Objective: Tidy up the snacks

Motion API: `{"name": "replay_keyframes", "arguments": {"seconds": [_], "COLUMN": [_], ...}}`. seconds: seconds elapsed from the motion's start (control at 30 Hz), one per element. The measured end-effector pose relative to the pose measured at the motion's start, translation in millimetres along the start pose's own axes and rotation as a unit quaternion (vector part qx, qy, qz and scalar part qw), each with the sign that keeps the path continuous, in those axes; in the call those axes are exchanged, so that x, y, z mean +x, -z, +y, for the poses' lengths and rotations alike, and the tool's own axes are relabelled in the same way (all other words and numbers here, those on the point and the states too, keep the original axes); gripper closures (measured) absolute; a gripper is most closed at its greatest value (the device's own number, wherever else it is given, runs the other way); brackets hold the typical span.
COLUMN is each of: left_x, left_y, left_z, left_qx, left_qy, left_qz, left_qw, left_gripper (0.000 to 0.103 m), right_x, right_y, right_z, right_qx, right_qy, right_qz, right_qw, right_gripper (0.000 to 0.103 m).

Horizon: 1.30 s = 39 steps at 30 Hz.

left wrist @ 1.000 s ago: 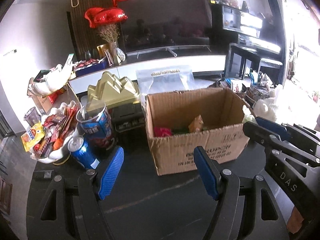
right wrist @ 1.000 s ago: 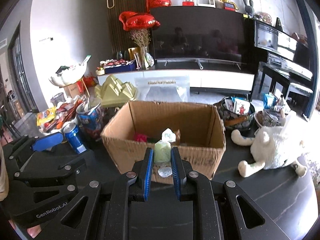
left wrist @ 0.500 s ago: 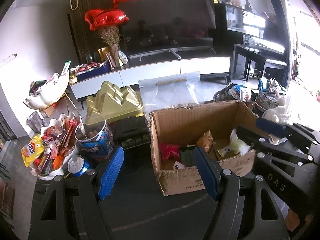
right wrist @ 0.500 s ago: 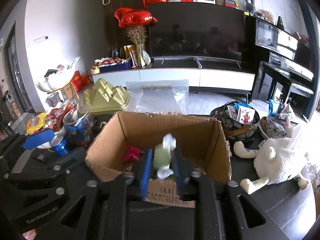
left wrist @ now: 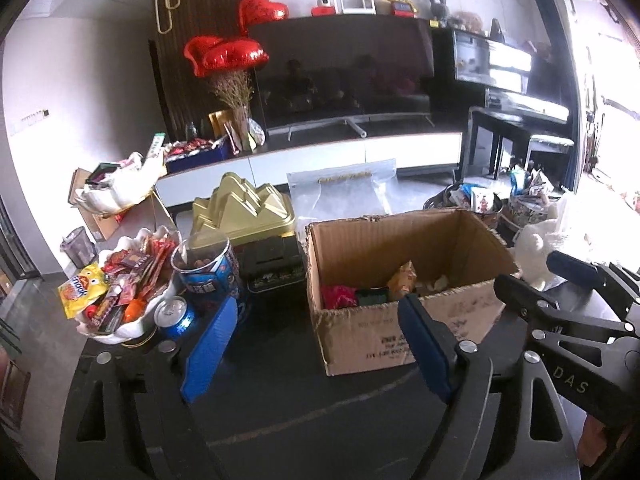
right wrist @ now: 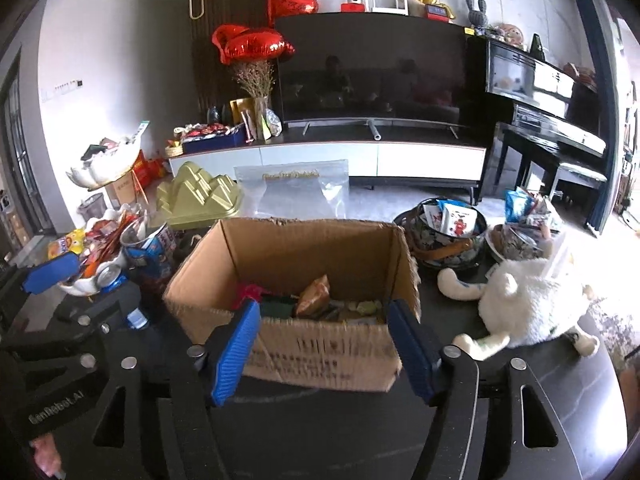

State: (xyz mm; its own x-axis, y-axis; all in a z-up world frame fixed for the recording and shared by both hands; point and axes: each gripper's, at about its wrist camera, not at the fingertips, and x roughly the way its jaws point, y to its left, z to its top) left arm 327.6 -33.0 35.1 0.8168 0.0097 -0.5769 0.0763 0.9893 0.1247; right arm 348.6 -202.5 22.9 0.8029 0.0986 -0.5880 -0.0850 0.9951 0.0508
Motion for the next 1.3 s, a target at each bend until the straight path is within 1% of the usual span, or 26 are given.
{"name": "replay_keyframes", "arguments": {"seconds": [0.1, 0.17, 0.23, 0.33, 0.43, 0.53, 0.67, 0.8, 1.0, 1.3], "left_x": [-21, -33, -46, -66, -88, -103, -125, -145, -165, -179], "left_y": [6, 11, 17, 27, 42, 54, 69, 81, 92, 98], "left_z": [-1, -1, 0, 2, 5, 8, 11, 9, 5, 0], "left_qx": [0.0, -0.001, -0.003, -0.008, -0.015, -0.02, -0.026, -0.02, -0.022, -0.019], "left_qy": [-0.01, -0.009, -0.004, -0.011, -0.023, -0.021, -0.029, -0.034, -0.026, -0.012], "left_qz": [-0.016, -0.022, -0.028, -0.042, -0.056, -0.059, -0.067, -0.078, -0.085, -0.091], "left_qw": [0.9998, 0.9997, 0.9996, 0.999, 0.998, 0.9978, 0.997, 0.9962, 0.9958, 0.9956], "left_gripper": [0.007, 0.005, 0.004, 0.0, 0.0, 0.0, 0.0, 0.0, 0.0, 0.0], "right_x": [-19, -32, -46, -67, -86, -105, -125, -144, -164, -184], "right_y": [9, 14, 21, 31, 43, 56, 70, 81, 93, 99], "right_z": [-5, -7, -7, -3, 2, 9, 16, 18, 13, 10], "right_qx": [0.009, 0.014, 0.017, 0.016, 0.004, -0.011, -0.019, -0.02, -0.006, 0.002], "right_qy": [0.009, 0.018, 0.025, 0.027, 0.035, 0.042, 0.031, 0.023, 0.025, 0.024], "right_qz": [-0.005, -0.011, -0.021, -0.031, -0.041, -0.051, -0.054, -0.059, -0.067, -0.079], "right_qw": [1.0, 1.0, 0.999, 0.999, 0.999, 0.998, 0.998, 0.998, 0.997, 0.997], "right_gripper": [0.028, 0.023, 0.022, 0.021, 0.019, 0.018, 0.018, 0.018, 0.018, 0.018]}}
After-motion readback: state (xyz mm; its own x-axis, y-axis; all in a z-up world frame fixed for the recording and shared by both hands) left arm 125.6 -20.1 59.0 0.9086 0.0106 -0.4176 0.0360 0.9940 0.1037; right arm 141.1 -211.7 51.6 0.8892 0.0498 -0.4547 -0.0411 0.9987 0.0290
